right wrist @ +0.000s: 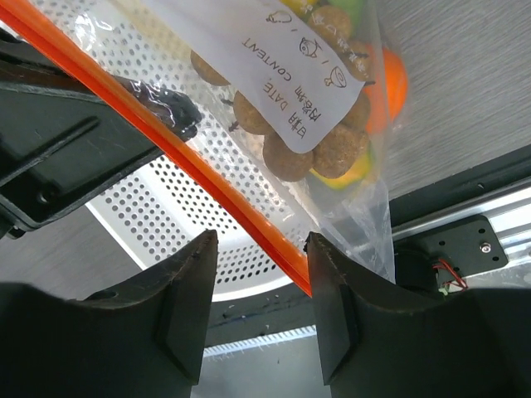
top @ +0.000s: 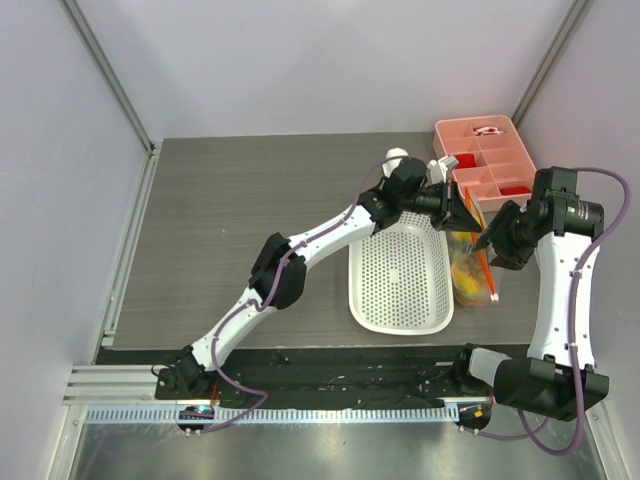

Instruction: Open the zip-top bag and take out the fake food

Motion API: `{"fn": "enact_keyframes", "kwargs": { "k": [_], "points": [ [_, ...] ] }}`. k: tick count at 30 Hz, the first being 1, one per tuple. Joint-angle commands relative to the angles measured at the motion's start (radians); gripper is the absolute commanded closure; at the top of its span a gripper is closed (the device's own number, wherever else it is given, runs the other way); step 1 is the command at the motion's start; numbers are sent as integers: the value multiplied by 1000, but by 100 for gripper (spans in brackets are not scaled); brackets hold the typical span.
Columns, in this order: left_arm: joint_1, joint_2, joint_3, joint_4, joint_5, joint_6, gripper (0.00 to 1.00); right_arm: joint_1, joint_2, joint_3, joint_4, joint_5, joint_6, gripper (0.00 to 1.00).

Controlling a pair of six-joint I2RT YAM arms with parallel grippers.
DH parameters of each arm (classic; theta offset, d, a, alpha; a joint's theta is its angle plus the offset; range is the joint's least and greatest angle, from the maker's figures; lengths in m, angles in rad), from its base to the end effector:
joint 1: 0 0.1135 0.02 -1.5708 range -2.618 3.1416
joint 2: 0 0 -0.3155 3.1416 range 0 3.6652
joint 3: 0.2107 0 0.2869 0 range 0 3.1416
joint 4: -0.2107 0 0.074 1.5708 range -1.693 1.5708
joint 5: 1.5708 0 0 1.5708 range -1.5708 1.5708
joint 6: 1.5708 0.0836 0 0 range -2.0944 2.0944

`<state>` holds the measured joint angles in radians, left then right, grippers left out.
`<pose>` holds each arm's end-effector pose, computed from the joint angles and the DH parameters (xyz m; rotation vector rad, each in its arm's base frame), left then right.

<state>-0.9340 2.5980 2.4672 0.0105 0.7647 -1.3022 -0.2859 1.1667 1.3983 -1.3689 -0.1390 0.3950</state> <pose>0.3753 -0.6047 0.2835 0.3609 2.2607 -2.0982 0.2154 -0.0512 0.3841 0.8651 2.5665 0.2207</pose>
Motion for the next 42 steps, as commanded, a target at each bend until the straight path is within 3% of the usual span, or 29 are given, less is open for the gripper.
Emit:
{"fn": "enact_keyframes", "kwargs": {
  "k": [1, 3, 4, 8, 12, 15, 18, 20, 25, 34, 37, 38, 39, 42],
  "points": [
    [-3, -47, 24, 45, 42, -8, 100, 13, -21, 2, -44, 27, 8, 46],
    [-5, -59, 7, 46, 45, -6, 100, 14, -18, 14, -55, 73, -4, 48],
    [-5, -64, -2, 48, 45, -5, 100, 13, -12, 14, -56, 97, -4, 55],
    [-8, -76, -8, 40, 50, 6, 100, 13, 27, 11, -35, 197, -19, 63],
    [-15, -81, -10, 26, 50, 17, 100, 16, 39, 28, -15, 213, -30, 68],
    [-19, -79, -8, 17, 53, 20, 100, 22, 60, 12, 28, 205, -28, 60],
    [-20, -90, -13, -7, 58, 43, 100, 25, 67, 28, 48, 211, -33, 61],
    [-20, -105, -23, -47, 58, 72, 100, 27, 53, 59, 25, 304, -24, 98],
    [-25, -122, -13, -132, 35, 109, 100, 27, 18, 197, -71, 530, 7, 99],
    [-46, -46, 93, -97, 39, 37, 100, 59, 16, 312, -140, 749, 22, 99],
    [-31, -39, 54, -116, 74, 59, 100, 79, 8, 262, -78, 614, 2, 99],
    [-25, -48, 29, -157, 79, 82, 100, 79, -2, 164, -52, 557, 5, 99],
    [-13, -70, 7, -199, 82, 163, 100, 79, -22, 110, -29, 433, 8, 99],
    [3, -85, -10, -369, 45, 308, 93, 79, -62, -76, 80, 282, 48, 99]
  ]
}}
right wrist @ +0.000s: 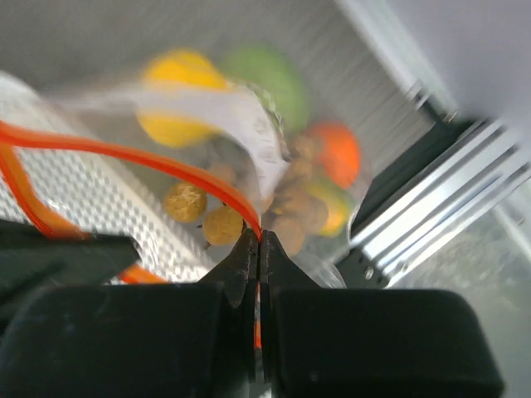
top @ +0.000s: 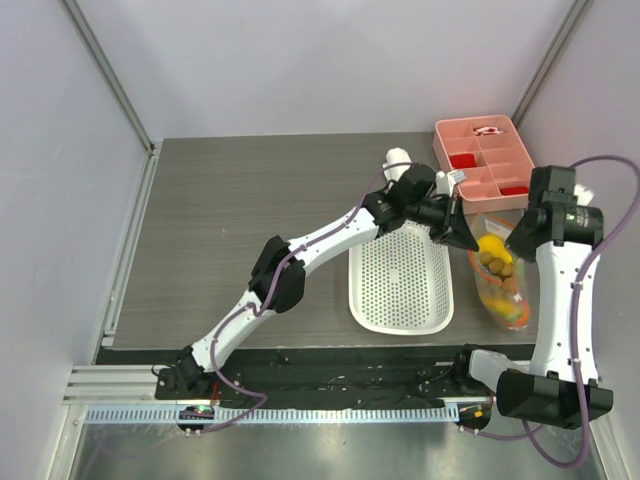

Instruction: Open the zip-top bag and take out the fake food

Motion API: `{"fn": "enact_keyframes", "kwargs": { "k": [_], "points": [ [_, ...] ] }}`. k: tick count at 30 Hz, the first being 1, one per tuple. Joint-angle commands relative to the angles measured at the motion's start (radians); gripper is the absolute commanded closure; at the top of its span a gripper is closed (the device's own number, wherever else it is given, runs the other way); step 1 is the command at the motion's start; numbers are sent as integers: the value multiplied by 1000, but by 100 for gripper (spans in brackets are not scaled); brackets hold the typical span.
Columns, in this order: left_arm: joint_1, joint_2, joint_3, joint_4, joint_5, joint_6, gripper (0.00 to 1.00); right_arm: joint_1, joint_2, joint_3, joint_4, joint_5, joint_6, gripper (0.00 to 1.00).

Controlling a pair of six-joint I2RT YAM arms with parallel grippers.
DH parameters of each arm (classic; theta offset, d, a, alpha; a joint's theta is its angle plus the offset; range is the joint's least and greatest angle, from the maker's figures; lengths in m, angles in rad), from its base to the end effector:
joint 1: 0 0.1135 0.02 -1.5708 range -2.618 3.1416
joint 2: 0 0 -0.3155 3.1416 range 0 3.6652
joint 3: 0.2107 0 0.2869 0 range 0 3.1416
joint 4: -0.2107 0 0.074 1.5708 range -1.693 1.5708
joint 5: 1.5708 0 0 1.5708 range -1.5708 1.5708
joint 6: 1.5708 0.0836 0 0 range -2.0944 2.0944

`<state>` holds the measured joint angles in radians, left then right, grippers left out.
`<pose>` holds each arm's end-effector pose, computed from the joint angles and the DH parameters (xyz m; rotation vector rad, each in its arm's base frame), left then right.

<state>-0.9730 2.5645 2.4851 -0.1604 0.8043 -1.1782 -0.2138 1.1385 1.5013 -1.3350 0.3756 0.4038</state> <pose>0.3425 -0.6101 0.2918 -0.5220 -2.3385 2.0291 0.2030 -0.0754 0.4303 0.8942 2.3235 -0.3974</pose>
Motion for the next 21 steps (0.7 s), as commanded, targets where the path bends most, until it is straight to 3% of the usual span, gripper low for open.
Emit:
{"fn": "enact_keyframes", "kwargs": {
  "k": [1, 9, 11, 15, 16, 18, 21],
  "points": [
    [46, -52, -19, -221, -5, 202, 90, 7, -66, -206, 95, -248, 67, 99],
    [45, -164, -8, -474, -151, 370, 56, 7, -63, -201, 85, -251, 53, 99],
    [42, -228, -31, -505, -222, 423, 42, 8, -57, -188, 65, -244, 58, 99],
    [30, -328, -64, -519, -342, 450, 48, 7, -57, -182, 42, -265, 64, 99],
    [23, -348, -92, -425, -338, 443, 65, 7, -59, -176, 34, -273, 69, 99],
    [5, -369, -149, -314, -283, 367, 81, 7, -63, -161, 17, -280, 76, 99],
    [-41, -299, -99, -268, -243, 322, 77, 7, -62, -139, 4, -290, 86, 99]
  ]
}}
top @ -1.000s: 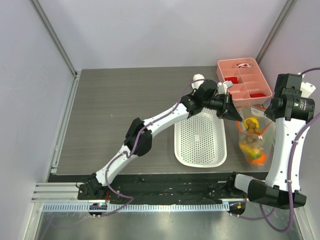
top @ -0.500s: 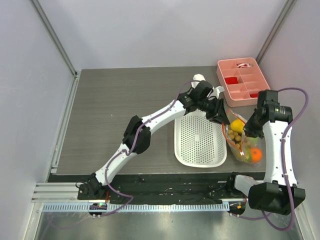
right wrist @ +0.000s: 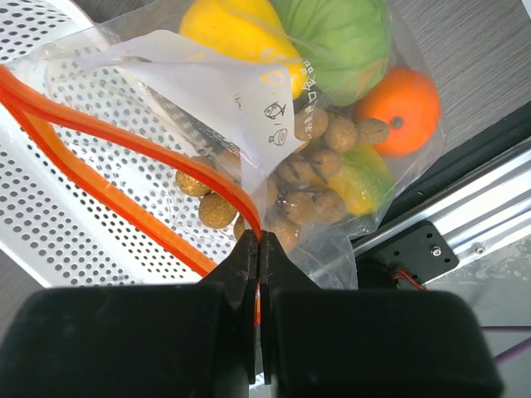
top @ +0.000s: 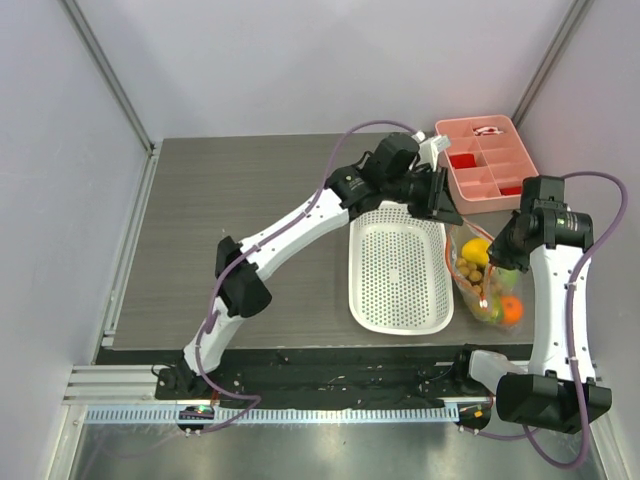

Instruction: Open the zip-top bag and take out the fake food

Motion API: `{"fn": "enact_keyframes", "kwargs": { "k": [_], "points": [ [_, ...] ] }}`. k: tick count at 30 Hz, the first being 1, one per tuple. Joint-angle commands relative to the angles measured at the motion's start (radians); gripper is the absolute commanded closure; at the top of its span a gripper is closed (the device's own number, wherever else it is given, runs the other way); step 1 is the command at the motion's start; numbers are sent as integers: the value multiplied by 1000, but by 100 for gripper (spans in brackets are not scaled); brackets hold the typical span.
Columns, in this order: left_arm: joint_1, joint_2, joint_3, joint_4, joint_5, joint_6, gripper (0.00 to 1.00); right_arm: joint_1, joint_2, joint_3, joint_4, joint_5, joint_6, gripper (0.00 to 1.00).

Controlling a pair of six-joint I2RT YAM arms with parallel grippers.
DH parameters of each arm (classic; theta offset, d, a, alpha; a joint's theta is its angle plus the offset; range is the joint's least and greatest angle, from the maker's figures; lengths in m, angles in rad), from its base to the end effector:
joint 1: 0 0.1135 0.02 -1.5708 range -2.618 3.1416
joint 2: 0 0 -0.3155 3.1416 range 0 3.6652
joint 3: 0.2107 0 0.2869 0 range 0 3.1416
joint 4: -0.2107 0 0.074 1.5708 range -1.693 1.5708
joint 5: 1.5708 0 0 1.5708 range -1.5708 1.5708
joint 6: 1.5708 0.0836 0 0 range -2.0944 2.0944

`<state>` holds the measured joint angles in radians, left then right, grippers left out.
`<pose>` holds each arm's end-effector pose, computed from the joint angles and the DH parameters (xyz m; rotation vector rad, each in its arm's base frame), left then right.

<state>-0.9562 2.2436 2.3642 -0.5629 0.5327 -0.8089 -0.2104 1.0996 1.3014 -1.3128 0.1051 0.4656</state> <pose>0.3227 -0.5309 0.3911 0.5738 2.2983 -1.5456 0.2029 -0.0523 0.3688 0.9171 2.5099 -0.0598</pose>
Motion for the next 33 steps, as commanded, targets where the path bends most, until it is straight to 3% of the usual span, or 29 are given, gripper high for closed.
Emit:
{"fn": "enact_keyframes", "kwargs": {
  "k": [1, 5, 8, 12, 16, 19, 25, 27, 30, 33],
  "points": [
    [-67, 40, 56, 126, 48, -47, 73, 3, -21, 73, -20, -18, 24, 99],
    [-105, 82, 30, 130, 7, 28, 73, 3, -18, 104, -32, -35, 39, 99],
    [-113, 83, -28, 155, -31, 86, 79, 3, -18, 119, -42, -38, 41, 99],
    [-113, 82, -75, 156, -66, 146, 78, 3, -18, 121, -49, -36, 41, 99],
    [-115, 114, -54, 130, -95, 174, 55, 3, -21, 108, -48, -39, 38, 99],
    [-119, 152, -19, 109, -120, 189, 46, 3, -24, 104, -48, -45, 38, 99],
    [-127, 177, 26, 51, -178, 226, 38, 3, -26, 102, -51, -51, 30, 99],
    [-131, 150, 14, 52, -216, 267, 25, 3, -27, 102, -51, -50, 25, 99],
    [-130, 165, 21, 61, -212, 280, 20, 5, -27, 107, -52, -48, 22, 99],
    [-133, 197, 44, 46, -157, 271, 26, 3, -17, 127, -62, -41, 21, 99]
  ]
}}
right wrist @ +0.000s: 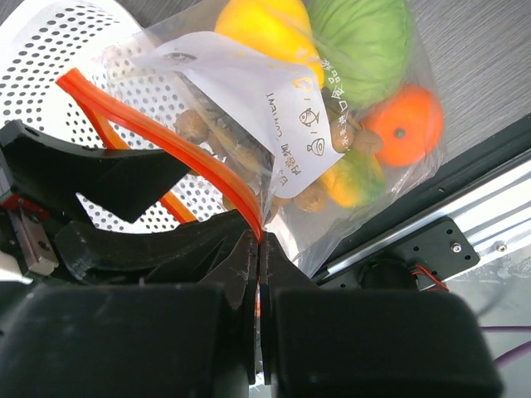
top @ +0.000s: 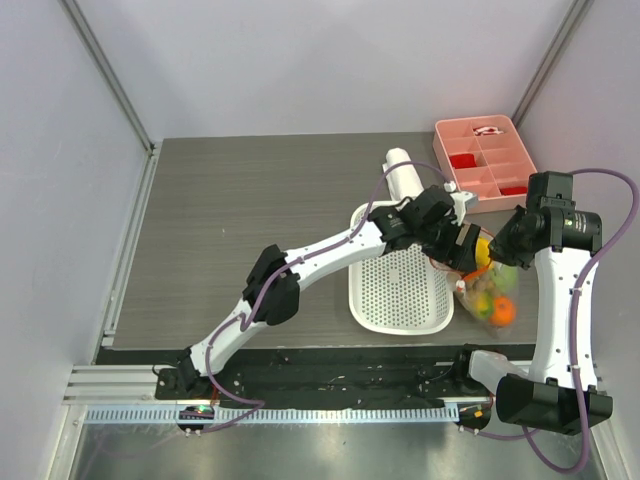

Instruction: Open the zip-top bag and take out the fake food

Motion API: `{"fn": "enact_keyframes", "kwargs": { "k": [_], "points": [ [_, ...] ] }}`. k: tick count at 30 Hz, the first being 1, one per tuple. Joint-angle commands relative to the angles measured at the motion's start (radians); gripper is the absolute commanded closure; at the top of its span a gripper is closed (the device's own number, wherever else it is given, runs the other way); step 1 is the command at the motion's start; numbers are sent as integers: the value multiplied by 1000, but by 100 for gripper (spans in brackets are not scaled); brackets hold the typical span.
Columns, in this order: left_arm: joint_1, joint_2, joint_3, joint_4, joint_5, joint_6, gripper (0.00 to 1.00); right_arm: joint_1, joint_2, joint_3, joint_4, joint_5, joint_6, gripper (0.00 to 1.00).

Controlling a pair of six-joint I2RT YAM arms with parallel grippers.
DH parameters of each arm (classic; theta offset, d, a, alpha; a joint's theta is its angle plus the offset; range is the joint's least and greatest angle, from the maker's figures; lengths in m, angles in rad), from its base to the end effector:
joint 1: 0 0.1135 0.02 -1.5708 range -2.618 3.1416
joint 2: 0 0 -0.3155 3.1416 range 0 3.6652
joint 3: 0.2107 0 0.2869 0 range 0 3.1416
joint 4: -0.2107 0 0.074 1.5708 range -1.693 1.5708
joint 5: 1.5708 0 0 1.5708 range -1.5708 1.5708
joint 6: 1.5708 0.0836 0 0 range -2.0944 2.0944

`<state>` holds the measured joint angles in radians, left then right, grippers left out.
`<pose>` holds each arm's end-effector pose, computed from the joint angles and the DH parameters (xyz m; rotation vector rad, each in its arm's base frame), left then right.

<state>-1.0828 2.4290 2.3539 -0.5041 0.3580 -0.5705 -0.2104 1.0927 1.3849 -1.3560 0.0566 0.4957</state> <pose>0.2885 -0.6059 0.2752 0.8412 2.2782 -1.2580 0.1972 -0.0470 0.3942 0.9281 2.4628 0.0232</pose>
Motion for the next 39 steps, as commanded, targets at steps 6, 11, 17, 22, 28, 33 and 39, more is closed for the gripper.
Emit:
{"fn": "enact_keyframes", "kwargs": {
  "k": [6, 11, 17, 22, 28, 33, 39],
  "points": [
    [-42, 41, 4, 18, 6, 67, 41, 2, 13, 54, 6, -24, 32, 99],
    [-58, 79, 25, 36, -40, 73, 37, 2, 18, 49, 26, -43, 55, 99],
    [-62, 100, 113, 16, -93, 116, 80, 0, -7, 54, -8, 1, 27, 99],
    [-49, -19, 94, 65, -67, 32, 100, -1, -45, -30, 0, 95, 29, 99],
    [-16, -77, 128, 321, 108, -302, 100, -3, -119, -150, 61, 161, 37, 99],
    [12, -82, 153, 424, 193, -471, 100, -3, -129, -112, 54, 233, 1, 99],
    [38, -169, 142, 420, 217, -499, 100, -4, -128, -110, 37, 276, 1, 99]
  ]
}}
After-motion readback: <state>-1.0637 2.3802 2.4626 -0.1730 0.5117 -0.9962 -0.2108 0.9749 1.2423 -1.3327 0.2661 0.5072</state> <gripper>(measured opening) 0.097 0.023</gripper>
